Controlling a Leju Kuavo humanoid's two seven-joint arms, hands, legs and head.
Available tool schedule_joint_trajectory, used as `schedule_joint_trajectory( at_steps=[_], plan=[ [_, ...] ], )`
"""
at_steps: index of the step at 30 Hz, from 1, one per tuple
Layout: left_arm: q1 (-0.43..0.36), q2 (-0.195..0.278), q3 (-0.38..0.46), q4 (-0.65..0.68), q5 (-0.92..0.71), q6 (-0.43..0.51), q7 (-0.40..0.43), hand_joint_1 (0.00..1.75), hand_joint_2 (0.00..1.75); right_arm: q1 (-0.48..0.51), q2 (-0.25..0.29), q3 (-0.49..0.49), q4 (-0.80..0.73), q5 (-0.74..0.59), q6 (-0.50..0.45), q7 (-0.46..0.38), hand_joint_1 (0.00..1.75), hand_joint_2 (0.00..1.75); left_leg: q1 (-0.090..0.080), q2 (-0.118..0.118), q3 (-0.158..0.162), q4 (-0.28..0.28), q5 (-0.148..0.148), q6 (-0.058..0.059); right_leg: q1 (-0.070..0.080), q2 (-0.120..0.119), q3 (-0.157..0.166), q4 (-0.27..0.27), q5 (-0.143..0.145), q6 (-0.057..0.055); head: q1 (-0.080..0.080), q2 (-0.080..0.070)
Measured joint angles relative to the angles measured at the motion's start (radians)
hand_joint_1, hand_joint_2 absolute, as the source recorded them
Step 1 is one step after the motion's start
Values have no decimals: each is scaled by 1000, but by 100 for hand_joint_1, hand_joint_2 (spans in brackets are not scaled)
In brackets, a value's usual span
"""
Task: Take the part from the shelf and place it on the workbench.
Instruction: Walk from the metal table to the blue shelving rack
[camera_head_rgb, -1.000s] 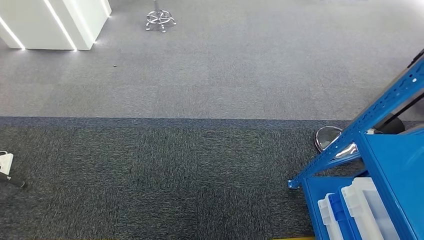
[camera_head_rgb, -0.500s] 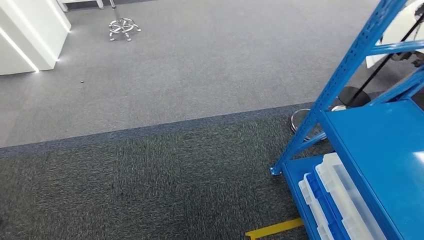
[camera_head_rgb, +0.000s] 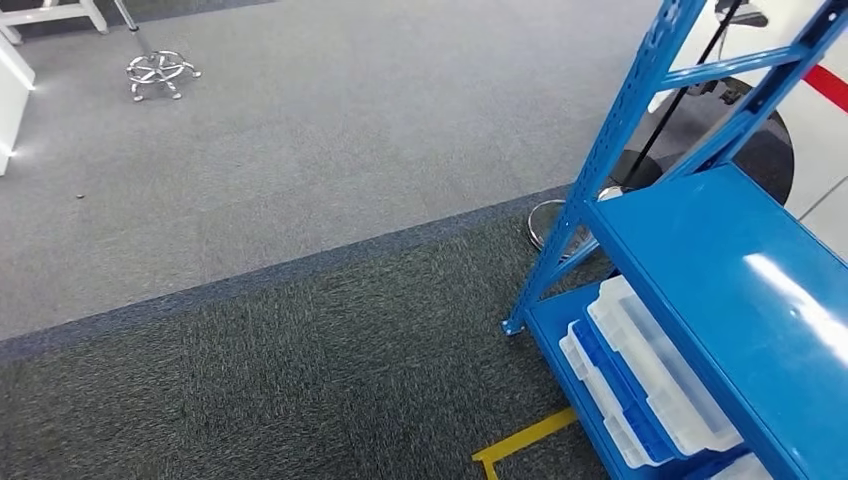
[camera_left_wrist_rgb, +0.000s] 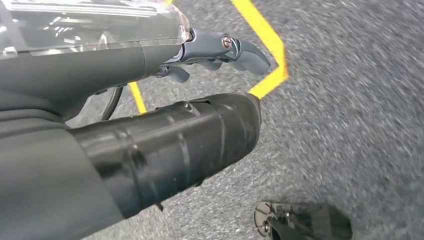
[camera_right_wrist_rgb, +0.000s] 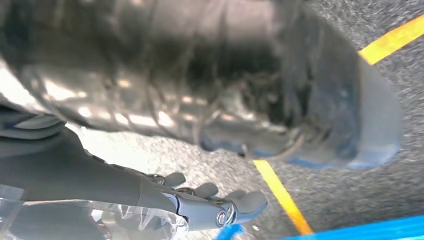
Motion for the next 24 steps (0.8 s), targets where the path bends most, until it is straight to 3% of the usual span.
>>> schedule_joint_trajectory(
  at_steps=[2,3,4,5,7,9,11,12,14,16,17,18,19,21,23,24],
  plan=[
    [3,0,1,0,0,0,0,0,0,-1,0,0,0,5,0,-1,0,0,-2,31,0,0,-2,3,-4,-24,-62,122,-48,8,1,0],
    [3,0,1,0,0,0,0,0,0,-1,0,0,0,8,0,-1,0,0,-2,46,1,0,-4,2,-6,-28,-73,146,-48,11,1,0],
    [3,0,1,0,0,0,0,0,0,1,0,0,0,11,0,1,0,0,-2,58,3,0,-6,1,-8,-33,-64,129,-28,13,1,0],
    [2,0,1,0,0,0,0,0,0,2,0,0,0,13,0,2,0,0,-2,69,7,0,-9,-2,-9,-42,-35,73,6,12,1,0],
    [1,-1,1,0,0,0,0,0,0,2,-2,0,0,16,-2,7,0,0,-5,89,16,2,-17,-11,-4,-85,39,-68,64,4,1,0],
    [0,-1,1,0,0,0,0,0,0,-1,-3,0,0,17,-3,9,0,0,-9,107,22,3,-25,-22,5,-107,70,-132,78,-11,0,0],
    [-5,-2,1,0,-1,0,0,0,0,0,-4,0,0,18,-6,10,0,0,-11,124,29,2,-31,-33,7,-87,68,-135,76,-23,0,0],
    [-7,-2,1,0,-1,0,-1,0,0,1,-5,0,0,19,-8,10,0,0,-10,117,31,8,-38,-39,5,-77,69,-138,78,-29,0,0],
    [-9,-3,2,0,-2,0,-2,0,0,1,-6,0,0,21,-10,12,0,0,-6,74,11,65,-79,-49,-2,-58,72,-144,82,-42,-1,0],
    [-7,-3,2,0,-1,0,-3,0,0,0,-7,1,0,24,-10,13,0,0,-4,29,-49,195,-146,-52,-2,-37,72,-144,83,-49,-1,0],
    [-5,-3,3,0,-1,0,-3,0,0,-1,-8,1,0,27,-10,14,0,0,-4,21,-80,257,-167,-53,-2,-24,71,-143,83,-50,-1,0],
    [-3,-3,3,0,0,0,-3,0,0,-1,-8,1,0,29,-10,15,0,0,-4,18,-101,292,-168,-53,-1,-9,72,-142,83,-51,-1,0],
    [-2,-3,4,0,0,0,-3,0,0,-1,-8,1,0,32,-8,17,0,0,-4,16,-105,288,-149,-52,0,6,73,-139,82,-51,-1,0],
    [-1,-3,4,0,0,0,-3,0,0,-1,-8,1,0,35,-6,21,0,0,-4,-1,-64,174,-69,-46,-1,34,74,-133,79,-48,-1,0],
    [0,-3,5,0,0,-1,-3,0,0,-2,-7,2,1,35,-5,25,0,0,-2,-48,-22,59,-20,-39,0,57,69,-125,75,-40,-1,0],
    [-1,-3,6,0,0,-1,-3,0,0,-1,-7,2,1,35,-5,26,0,0,-3,-65,-13,33,-14,-36,-2,67,65,-123,76,-34,-1,0]
  ],
)
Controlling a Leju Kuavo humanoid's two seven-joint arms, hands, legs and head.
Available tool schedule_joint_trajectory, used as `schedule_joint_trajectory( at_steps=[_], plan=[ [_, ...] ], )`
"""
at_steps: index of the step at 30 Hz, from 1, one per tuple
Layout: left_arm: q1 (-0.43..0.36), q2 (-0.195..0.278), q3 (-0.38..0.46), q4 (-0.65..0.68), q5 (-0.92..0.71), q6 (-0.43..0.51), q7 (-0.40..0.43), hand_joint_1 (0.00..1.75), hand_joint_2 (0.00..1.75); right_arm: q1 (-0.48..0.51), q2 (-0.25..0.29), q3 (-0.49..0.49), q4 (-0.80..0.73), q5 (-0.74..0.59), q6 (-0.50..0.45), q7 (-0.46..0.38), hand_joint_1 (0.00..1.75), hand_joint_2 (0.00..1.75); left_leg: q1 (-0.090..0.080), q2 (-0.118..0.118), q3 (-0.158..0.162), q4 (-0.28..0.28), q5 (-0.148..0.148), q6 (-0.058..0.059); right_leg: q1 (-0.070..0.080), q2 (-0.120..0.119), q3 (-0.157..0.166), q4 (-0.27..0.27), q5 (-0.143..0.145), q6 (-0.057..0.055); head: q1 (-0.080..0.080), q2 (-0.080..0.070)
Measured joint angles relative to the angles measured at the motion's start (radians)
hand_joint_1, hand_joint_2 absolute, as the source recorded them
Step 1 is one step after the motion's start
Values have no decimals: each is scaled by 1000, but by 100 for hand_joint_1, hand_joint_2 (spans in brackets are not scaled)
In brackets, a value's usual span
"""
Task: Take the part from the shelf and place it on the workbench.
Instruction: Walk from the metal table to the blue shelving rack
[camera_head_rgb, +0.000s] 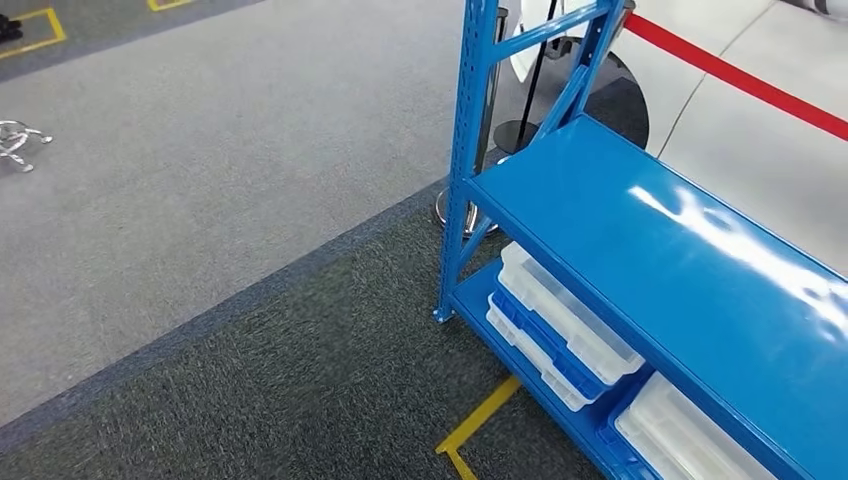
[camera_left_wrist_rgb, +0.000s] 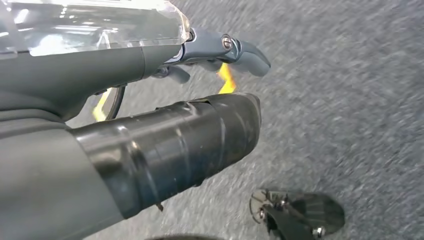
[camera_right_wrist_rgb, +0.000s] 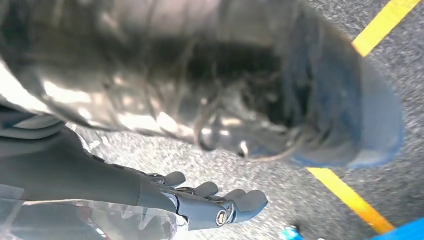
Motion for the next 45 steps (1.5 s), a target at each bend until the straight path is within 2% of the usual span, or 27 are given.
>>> schedule_joint_trajectory(
  at_steps=[1,3,5,7,9,10,12,14,16,18,20,22,24,25,26,27,29,31,33,35,37,39,40,41,42,44,45],
  plan=[
    [-1,0,1,0,0,0,0,0,0,1,0,0,0,0,0,1,0,0,-1,-6,2,-5,-3,3,-2,10,-4,0,2,7,0,0],
    [-3,-1,1,0,0,-1,1,0,0,4,0,0,1,0,0,1,0,0,0,16,6,-13,4,13,-4,21,-9,0,4,19,0,0],
    [-3,-2,1,0,-1,0,2,0,0,5,-1,0,1,2,1,0,0,0,4,43,10,-26,12,28,0,-19,-29,41,-24,28,4,0],
    [-1,-3,2,0,-2,-1,3,0,0,3,-2,1,2,3,2,-1,0,0,3,71,11,-31,14,36,0,-76,-84,156,-88,35,8,0],
    [2,-3,2,0,-3,-1,4,0,0,3,-2,3,2,3,4,-2,0,0,1,101,11,-30,11,37,-4,-93,-136,261,-125,41,8,0],
    [3,-3,2,0,-3,-1,4,0,0,5,-2,3,2,3,6,-2,0,0,1,114,12,-30,9,36,-6,-97,-138,267,-117,43,8,0],
    [2,-5,2,0,-3,-1,4,0,0,8,-2,4,2,4,13,0,0,0,1,137,18,-29,4,31,-8,-115,-80,161,-53,43,8,0],
    [0,-6,2,0,-3,-2,3,0,0,8,-2,5,2,7,30,2,0,0,-2,154,26,-29,-3,22,-1,-149,-9,30,-7,32,8,0],
    [-2,-7,2,0,-3,-2,2,0,0,7,-2,7,2,14,51,4,0,0,-5,169,32,-29,-8,11,6,-160,10,-11,-2,20,8,0],
    [-6,-9,2,0,-3,-2,1,0,0,9,-2,8,2,17,62,6,0,0,-4,179,38,-28,-13,-1,4,-140,8,-14,1,10,8,0],
    [-9,-10,2,0,-3,-2,0,0,0,10,-2,8,3,19,64,8,0,0,-1,145,27,7,-42,-12,-2,-123,11,-21,6,-1,7,0],
    [-7,-10,2,0,-3,-2,0,0,0,9,-2,8,3,20,68,10,0,0,2,98,-23,119,-104,-19,-5,-106,12,-24,8,-9,5,0],
    [-3,-10,2,0,-3,-2,0,0,0,9,-2,8,4,22,72,12,0,0,2,83,-85,243,-148,-22,-4,-82,11,-23,8,-12,5,0],
    [-1,-10,2,0,-3,-2,0,0,0,9,-2,9,4,23,73,15,0,0,2,81,-98,262,-141,-23,-3,-68,12,-21,8,-13,5,0],
    [1,-10,2,0,-4,-2,0,0,0,9,-2,9,4,23,74,17,0,0,3,80,-92,241,-113,-22,-4,-53,13,-19,7,-12,5,0],
    [1,-10,2,0,-4,-2,0,0,0,9,-1,9,4,24,74,18,0,0,3,72,-70,182,-72,-20,-4,-39,14,-16,6,-10,5,0],
    [2,-10,2,0,-4,-2,0,0,0,8,-1,9,5,24,74,20,0,0,7,26,-18,51,-12,-14,-4,-14,10,-6,1,-4,5,0],
    [1,-10,2,0,-5,-2,-1,0,0,8,0,10,6,25,75,21,0,0,7,-8,2,-4,-3,-7,-5,8,1,0,0,9,6,0],
    [-2,-10,2,0,-6,-2,-1,0,0,11,-1,11,6,27,76,23,0,0,5,6,4,-10,-1,3,-7,26,-6,-2,4,23,6,0],
    [-3,-12,2,0,-6,0,-2,0,0,13,-1,11,7,31,82,27,0,0,8,31,10,-21,6,19,-6,-7,-19,24,-13,32,7,0],
    [-1,-13,2,0,-6,0,-3,0,0,11,-1,12,7,34,92,30,0,0,8,61,12,-28,9,30,-5,-66,-68,124,-71,39,10,0],
    [3,-13,2,0,-6,1,-3,0,0,10,-1,14,7,37,103,32,0,0,6,92,12,-28,7,32,-8,-90,-130,247,-121,46,10,0],
    [3,-13,2,0,-7,1,-2,0,0,10,-1,14,8,37,106,32,0,0,5,106,13,-27,5,32,-9,-95,-142,272,-123,48,10,0],
    [3,-13,2,0,-7,1,-2,0,0,11,-2,15,8,38,109,32,0,0,5,119,15,-27,3,31,-10,-99,-135,260,-105,49,10,0],
    [2,-14,2,0,-8,1,-2,0,0,12,-2,15,8,39,110,32,0,0,5,131,19,-27,0,28,-10,-108,-108,210,-73,48,11,0],
    [1,-15,2,0,-9,0,-2,0,0,12,-2,16,9,41,111,37,0,0,2,150,28,-27,-8,20,-4,-146,-34,70,-13,38,11,0],
    [1,-16,2,0,-9,0,-2,0,0,10,-2,17,9,43,112,39,0,0,0,159,31,-26,-12,15,0,-161,-9,23,0,31,10,0]
  ],
)
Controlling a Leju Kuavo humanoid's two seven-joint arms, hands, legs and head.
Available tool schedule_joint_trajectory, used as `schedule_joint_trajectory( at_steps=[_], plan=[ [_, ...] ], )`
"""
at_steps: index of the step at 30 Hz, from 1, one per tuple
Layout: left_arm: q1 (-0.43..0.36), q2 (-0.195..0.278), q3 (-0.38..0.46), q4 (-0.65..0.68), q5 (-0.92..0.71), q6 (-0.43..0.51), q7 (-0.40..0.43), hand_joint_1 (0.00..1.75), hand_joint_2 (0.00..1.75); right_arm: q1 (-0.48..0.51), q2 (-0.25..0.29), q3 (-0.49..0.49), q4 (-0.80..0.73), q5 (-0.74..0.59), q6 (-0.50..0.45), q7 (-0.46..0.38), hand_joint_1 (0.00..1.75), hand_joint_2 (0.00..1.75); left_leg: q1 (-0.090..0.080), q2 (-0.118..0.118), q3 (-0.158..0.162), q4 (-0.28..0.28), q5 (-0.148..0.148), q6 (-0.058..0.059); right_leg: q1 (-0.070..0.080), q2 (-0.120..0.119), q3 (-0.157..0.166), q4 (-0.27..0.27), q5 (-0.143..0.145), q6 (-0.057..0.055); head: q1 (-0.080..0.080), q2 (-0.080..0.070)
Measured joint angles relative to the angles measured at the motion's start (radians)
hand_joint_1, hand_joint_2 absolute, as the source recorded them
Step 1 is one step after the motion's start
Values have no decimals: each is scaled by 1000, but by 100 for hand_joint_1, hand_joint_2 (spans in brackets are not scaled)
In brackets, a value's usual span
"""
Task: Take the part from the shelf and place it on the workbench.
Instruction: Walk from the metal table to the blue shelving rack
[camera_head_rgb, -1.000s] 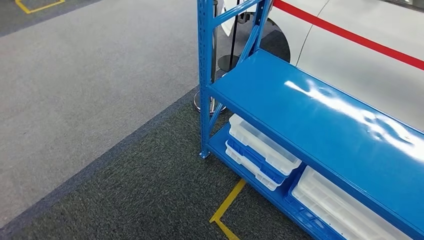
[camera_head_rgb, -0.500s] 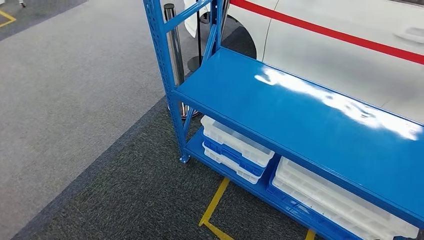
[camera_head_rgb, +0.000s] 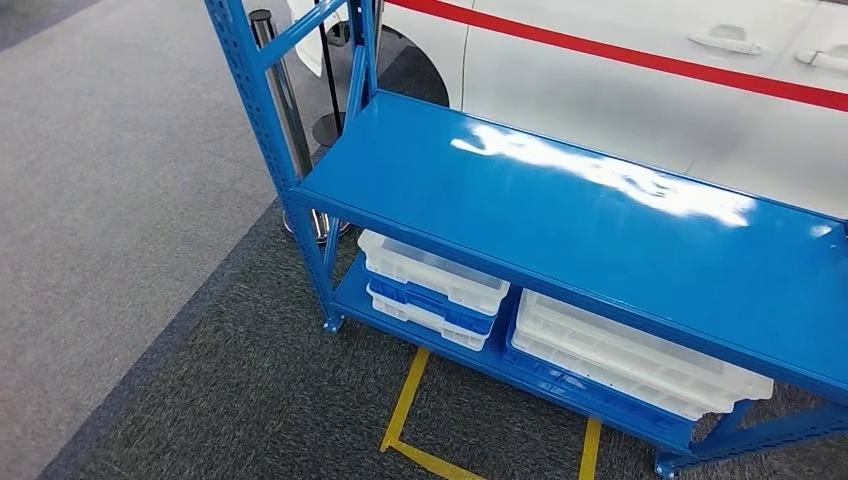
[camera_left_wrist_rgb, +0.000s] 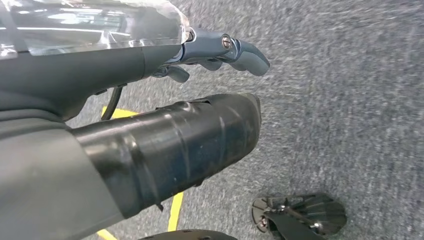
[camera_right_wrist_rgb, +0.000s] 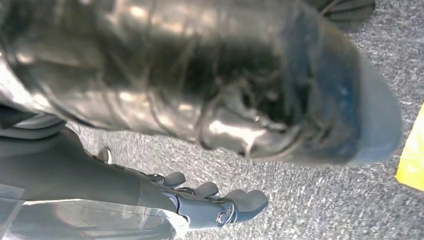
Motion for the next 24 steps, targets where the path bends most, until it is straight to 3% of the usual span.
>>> schedule_joint_trajectory(
  at_steps=[1,4,6,8,9,10,11,12,14,15,17,18,21,22,24],
  plan=[
    [-1,0,0,0,0,0,0,0,0,-1,0,2,0,2,0,3,0,0,-2,8,3,0,-4,-6,5,-7,11,-24,3,-7,0,0],
    [-6,-1,0,0,0,0,0,0,0,2,0,5,0,8,1,6,0,0,-3,23,16,1,-14,-22,5,20,12,-33,2,-26,-1,0],
    [-7,-1,0,0,0,0,0,0,0,2,0,6,0,10,1,8,0,0,0,-15,1,49,-51,-31,-2,39,17,-42,7,-39,-2,0],
    [-5,-1,0,0,0,0,0,0,0,1,0,6,0,11,3,12,0,0,3,-64,-59,177,-117,-35,-4,58,18,-43,8,-47,-4,0],
    [-3,-1,0,0,0,0,1,0,0,1,0,6,0,11,5,15,0,0,3,-73,-92,242,-140,-37,-3,70,18,-42,7,-49,-5,0],
    [-1,-1,0,0,0,0,1,0,0,1,0,6,0,11,8,18,0,0,3,-77,-116,282,-145,-37,-2,83,19,-40,6,-50,-5,0],
    [0,-1,0,0,0,0,2,0,0,1,0,6,0,11,11,20,0,0,3,-78,-123,284,-127,-37,-2,96,19,-37,4,-49,-5,0],
    [1,-1,0,0,0,0,2,0,0,1,0,6,0,11,12,22,0,0,3,-81,-110,243,-91,-35,-2,109,21,-34,2,-48,-5,0],
    [2,-1,0,0,0,0,2,0,0,2,0,6,1,10,14,23,0,0,4,-113,-61,108,-16,-28,-2,132,21,-26,-4,-42,-5,0],
    [2,-1,0,0,0,0,2,0,0,1,1,6,1,10,14,23,0,0,5,-133,-42,57,4,-24,-1,142,18,-22,-5,-37,-4,0],
    [1,0,0,0,-1,-1,2,0,0,0,1,6,1,11,15,26,0,0,2,-158,-32,23,7,-17,-3,157,10,-18,-5,-25,-4,0],
    [0,0,0,0,-1,-1,2,0,44,0,1,6,2,11,17,32,0,0,2,-154,-31,17,9,-14,-5,163,8,-19,-3,-20,-4,0],
    [-1,0,0,0,-5,-2,2,0,175,2,1,6,3,13,32,65,0,0,2,-147,-27,6,16,-12,-5,166,11,-28,2,-33,-4,0],
    [-2,0,0,0,-7,-2,2,0,175,3,1,6,3,15,37,78,0,0,1,-146,-27,6,17,-13,-5,164,12,-31,4,-39,-4,0],
    [-2,0,0,0,-12,-3,2,0,175,3,1,6,4,21,46,98,0,0,-1,-146,-27,7,18,-10,-6,164,14,-35,5,-38,-4,0]
  ],
)
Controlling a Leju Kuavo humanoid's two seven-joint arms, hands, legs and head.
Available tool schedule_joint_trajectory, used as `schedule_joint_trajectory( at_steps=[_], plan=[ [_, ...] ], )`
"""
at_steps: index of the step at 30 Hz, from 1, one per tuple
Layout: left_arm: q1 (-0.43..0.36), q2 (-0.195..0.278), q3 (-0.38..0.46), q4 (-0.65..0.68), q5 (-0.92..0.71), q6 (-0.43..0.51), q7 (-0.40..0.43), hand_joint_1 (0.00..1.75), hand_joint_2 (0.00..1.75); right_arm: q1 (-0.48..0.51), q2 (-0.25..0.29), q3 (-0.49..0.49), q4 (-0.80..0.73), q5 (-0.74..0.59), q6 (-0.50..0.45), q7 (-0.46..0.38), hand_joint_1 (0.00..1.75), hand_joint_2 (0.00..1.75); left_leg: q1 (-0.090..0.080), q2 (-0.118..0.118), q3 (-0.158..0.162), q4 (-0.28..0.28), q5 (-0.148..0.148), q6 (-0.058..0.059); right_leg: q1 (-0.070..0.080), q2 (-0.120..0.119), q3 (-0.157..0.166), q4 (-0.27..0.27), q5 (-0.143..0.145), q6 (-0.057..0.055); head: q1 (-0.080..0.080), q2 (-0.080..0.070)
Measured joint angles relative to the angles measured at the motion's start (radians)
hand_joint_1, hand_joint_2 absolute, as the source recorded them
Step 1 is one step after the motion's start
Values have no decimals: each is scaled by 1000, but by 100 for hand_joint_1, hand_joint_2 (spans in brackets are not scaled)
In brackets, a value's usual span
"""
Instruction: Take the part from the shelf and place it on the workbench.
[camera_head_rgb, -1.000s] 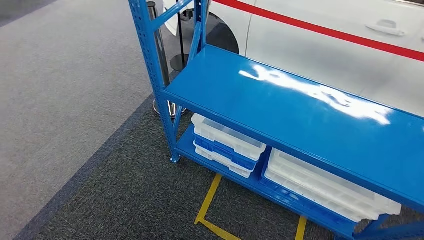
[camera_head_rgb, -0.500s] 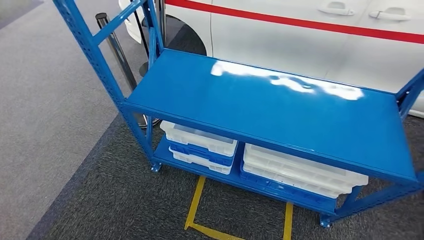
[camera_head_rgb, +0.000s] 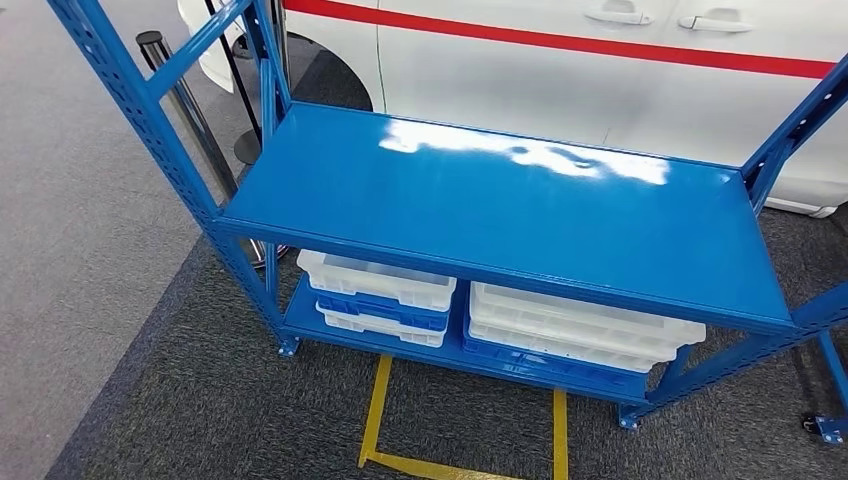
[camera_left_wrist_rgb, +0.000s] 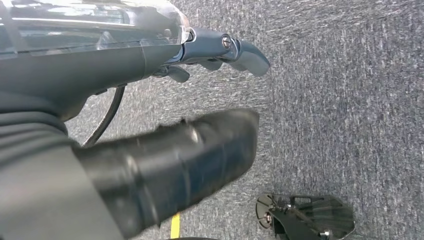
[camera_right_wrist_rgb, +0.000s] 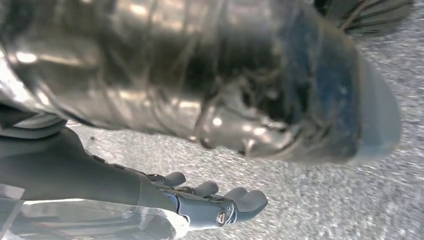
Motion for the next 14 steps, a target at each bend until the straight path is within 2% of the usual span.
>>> schedule_joint_trajectory(
  at_steps=[4,6,8,10,14],
  plan=[
    [0,0,0,0,-3,0,1,0,175,-1,0,0,1,6,8,16,0,0,-2,0,1,1,-1,5,-1,-1,4,-5,2,4,0,0],
    [0,0,0,0,-3,-1,1,0,175,-1,0,0,1,6,9,18,0,0,-2,0,1,2,-1,7,-1,-2,4,-6,3,10,0,0],
    [0,0,0,0,-3,-1,1,0,87,-1,0,1,1,7,9,19,0,0,-3,0,1,3,-2,9,-2,-2,4,-7,3,20,0,0],
    [0,0,0,0,-3,-1,1,0,0,-1,0,1,1,8,9,25,0,0,-3,0,1,3,-2,9,-2,-2,4,-7,2,26,0,0],
    [0,0,0,0,-4,0,-1,0,175,-1,0,1,1,14,9,45,0,0,-3,0,1,2,-2,9,-2,-2,3,-6,1,30,0,0]
  ],
)
